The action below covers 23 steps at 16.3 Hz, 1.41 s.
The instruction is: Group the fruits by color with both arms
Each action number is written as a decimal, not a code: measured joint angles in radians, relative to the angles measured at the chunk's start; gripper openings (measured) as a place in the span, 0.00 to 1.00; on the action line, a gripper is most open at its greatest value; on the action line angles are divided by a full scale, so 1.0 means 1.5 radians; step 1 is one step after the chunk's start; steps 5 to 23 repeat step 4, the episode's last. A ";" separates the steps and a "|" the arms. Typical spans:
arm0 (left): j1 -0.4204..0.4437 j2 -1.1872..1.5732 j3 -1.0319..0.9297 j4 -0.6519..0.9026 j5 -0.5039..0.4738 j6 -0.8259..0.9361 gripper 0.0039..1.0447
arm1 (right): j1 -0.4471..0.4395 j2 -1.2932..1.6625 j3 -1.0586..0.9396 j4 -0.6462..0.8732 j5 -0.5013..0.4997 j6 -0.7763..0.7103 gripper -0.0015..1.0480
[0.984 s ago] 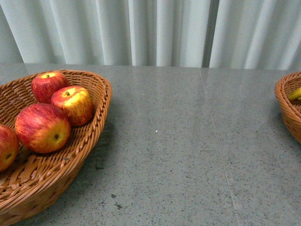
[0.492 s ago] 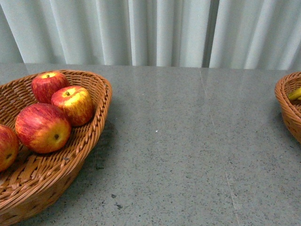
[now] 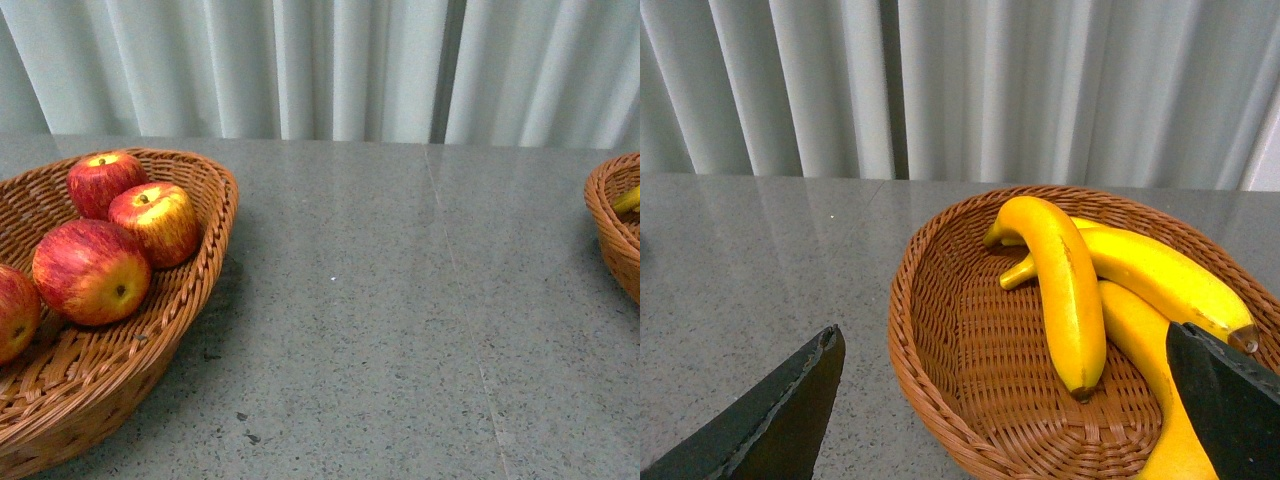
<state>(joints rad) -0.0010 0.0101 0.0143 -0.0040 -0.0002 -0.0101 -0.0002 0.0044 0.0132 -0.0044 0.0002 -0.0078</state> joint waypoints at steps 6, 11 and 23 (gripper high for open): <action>0.000 0.000 0.000 0.000 0.000 0.000 0.94 | 0.000 0.000 0.000 0.000 0.000 0.000 0.94; 0.000 0.000 0.000 0.000 0.000 0.000 0.94 | 0.000 0.000 0.000 0.000 0.000 0.000 0.94; 0.000 0.000 0.000 0.000 0.000 0.000 0.94 | 0.000 0.000 0.000 0.000 0.000 0.000 0.94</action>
